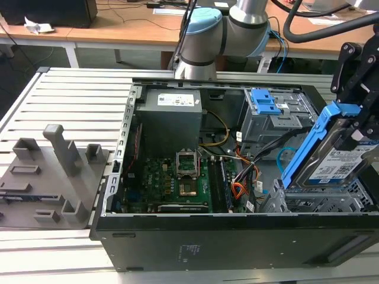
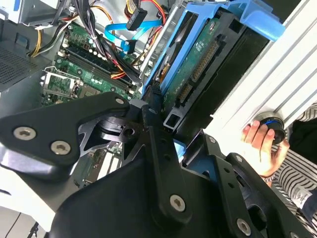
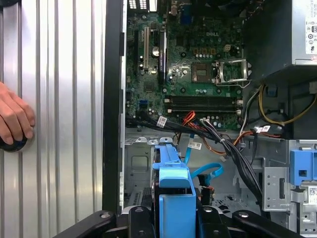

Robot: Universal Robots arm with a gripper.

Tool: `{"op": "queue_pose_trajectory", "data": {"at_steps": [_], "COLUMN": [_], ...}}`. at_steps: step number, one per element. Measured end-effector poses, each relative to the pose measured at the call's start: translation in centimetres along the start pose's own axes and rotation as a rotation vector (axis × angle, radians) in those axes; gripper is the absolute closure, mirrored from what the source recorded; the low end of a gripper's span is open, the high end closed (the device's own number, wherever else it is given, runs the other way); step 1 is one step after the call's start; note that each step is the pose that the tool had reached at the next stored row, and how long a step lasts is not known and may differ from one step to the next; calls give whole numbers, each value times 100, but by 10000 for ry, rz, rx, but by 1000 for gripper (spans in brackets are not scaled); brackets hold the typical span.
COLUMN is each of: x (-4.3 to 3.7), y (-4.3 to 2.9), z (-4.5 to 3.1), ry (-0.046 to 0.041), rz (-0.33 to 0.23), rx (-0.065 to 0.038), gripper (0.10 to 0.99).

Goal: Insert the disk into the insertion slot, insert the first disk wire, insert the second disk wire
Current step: 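Insert the disk into the insertion slot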

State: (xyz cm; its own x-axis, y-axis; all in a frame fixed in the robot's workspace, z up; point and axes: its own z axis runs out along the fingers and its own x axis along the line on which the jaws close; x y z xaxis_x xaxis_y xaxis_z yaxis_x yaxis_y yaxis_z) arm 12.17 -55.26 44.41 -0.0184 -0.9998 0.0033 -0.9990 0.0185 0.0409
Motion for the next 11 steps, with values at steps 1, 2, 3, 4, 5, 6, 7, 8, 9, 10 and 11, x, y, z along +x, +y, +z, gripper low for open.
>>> {"op": "queue_pose_trajectory", "data": {"at_steps": [1,2,3,4,5,6,7,8,9,10,11], "x": [0,0,0,0,-1,-1,-1,0,0,-1,-1], "y": [-3,-5,-7,-8,-9,-10,-10,-10,-11,-11,-12], "z": [11,22,60,83,97,107,119,128,141,152,167], "ry": [-1,-1,1,0,-1,0,-2,-1,0,0,0], "rz": [0,1,1,0,0,0,1,1,0,1,0], "rx": [-2,-3,-8,-9,-9,-9,-10,-9,-10,-10,-10], "gripper": [722,722,722,722,722,722,722,722,722,722,722]}}
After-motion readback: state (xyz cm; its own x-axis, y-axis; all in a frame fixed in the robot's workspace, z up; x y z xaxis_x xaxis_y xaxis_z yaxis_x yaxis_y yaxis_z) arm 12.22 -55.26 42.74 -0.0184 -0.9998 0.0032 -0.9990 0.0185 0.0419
